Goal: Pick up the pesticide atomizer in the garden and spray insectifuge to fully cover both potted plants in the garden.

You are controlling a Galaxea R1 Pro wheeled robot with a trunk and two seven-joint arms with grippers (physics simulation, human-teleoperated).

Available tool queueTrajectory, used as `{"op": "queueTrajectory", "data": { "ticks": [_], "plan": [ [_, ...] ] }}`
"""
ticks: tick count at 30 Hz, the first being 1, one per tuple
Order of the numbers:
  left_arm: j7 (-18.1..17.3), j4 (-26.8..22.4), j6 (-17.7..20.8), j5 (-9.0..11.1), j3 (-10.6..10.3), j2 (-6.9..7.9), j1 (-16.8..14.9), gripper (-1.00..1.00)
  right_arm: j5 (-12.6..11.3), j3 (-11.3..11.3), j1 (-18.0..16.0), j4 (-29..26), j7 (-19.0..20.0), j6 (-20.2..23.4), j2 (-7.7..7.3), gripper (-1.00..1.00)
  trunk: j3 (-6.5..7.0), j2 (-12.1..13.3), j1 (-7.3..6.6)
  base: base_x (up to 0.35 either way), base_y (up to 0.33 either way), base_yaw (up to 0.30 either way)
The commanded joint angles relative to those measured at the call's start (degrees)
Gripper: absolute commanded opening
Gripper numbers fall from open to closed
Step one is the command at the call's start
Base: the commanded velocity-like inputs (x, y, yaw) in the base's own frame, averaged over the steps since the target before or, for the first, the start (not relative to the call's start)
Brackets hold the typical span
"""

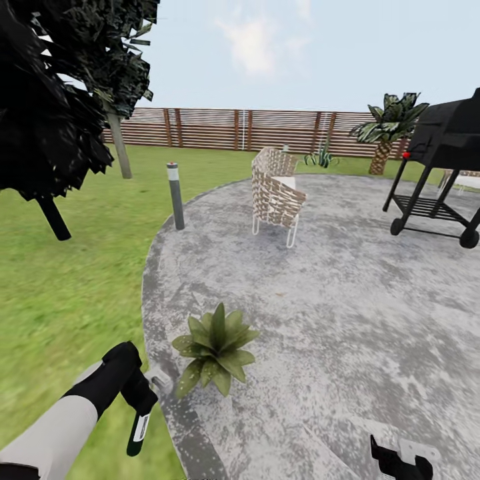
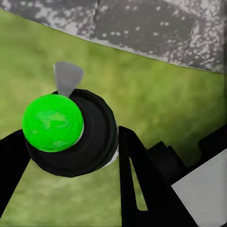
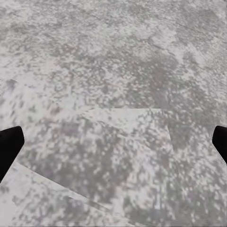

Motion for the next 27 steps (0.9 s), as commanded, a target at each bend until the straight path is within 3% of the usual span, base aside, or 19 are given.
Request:
{"op": "queueTrajectory", "data": {
  "ticks": [1,13,27],
  "plan": [
    [-0.51,-0.08,0.33,-0.43,-0.18,0.02,-0.04,-1.00,0.08,-0.48,-0.04,0.03,0.49,-0.22,0.00,1.00,-0.05,-0.02,-0.01,0.000,-0.273,0.110],
    [-0.51,-0.07,0.33,-0.43,-0.18,0.02,-0.04,-1.00,0.10,-0.48,-0.04,0.03,0.49,-0.31,0.00,1.00,-0.05,-0.02,-0.01,0.000,-0.273,0.027],
    [-0.60,0.00,0.33,-0.42,-0.09,0.02,0.00,-1.00,0.10,-0.48,-0.04,0.04,0.49,-0.31,0.03,1.00,-0.05,-0.02,-0.01,0.027,-0.273,0.263]
  ]
}}
